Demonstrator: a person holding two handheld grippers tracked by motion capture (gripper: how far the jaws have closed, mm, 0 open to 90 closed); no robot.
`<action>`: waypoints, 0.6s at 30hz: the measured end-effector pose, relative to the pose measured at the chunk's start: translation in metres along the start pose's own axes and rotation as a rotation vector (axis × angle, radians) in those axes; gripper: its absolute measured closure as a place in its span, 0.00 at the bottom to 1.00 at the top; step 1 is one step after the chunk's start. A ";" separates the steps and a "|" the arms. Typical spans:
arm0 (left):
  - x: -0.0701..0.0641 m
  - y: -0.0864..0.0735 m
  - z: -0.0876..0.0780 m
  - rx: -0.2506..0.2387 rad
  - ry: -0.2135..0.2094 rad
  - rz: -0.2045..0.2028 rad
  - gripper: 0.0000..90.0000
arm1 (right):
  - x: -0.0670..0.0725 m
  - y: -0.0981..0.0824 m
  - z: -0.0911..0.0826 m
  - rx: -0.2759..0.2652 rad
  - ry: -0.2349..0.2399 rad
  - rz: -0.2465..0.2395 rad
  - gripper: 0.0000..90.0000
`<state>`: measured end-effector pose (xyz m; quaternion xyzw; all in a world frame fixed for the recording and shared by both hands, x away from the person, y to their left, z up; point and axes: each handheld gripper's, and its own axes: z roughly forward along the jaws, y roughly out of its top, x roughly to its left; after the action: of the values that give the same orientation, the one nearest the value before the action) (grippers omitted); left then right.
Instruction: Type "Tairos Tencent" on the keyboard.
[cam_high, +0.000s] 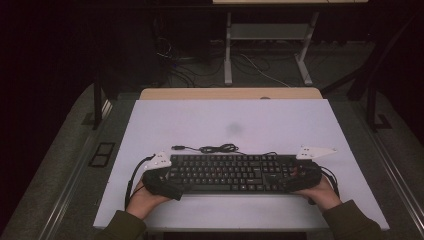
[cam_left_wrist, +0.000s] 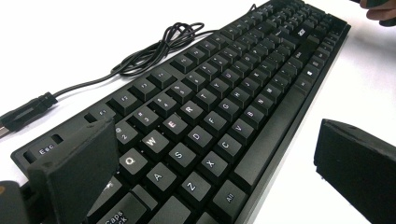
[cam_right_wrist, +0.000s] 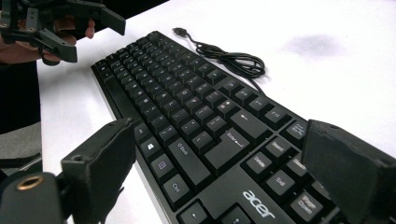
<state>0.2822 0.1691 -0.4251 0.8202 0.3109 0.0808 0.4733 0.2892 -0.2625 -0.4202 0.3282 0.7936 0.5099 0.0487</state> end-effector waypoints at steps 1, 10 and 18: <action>0.000 0.000 0.000 -0.002 0.000 -0.001 0.00 | 0.000 0.000 0.001 0.002 0.002 -0.002 0.11; 0.000 0.000 0.000 0.001 0.002 0.001 0.00 | 0.002 0.004 0.009 0.013 0.020 -0.005 0.11; 0.000 0.000 0.000 0.003 0.003 0.003 0.00 | 0.006 0.007 0.017 0.031 0.038 -0.015 0.11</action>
<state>0.2823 0.1688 -0.4251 0.8212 0.3106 0.0821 0.4716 0.2952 -0.2440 -0.4208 0.3133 0.8047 0.5032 0.0323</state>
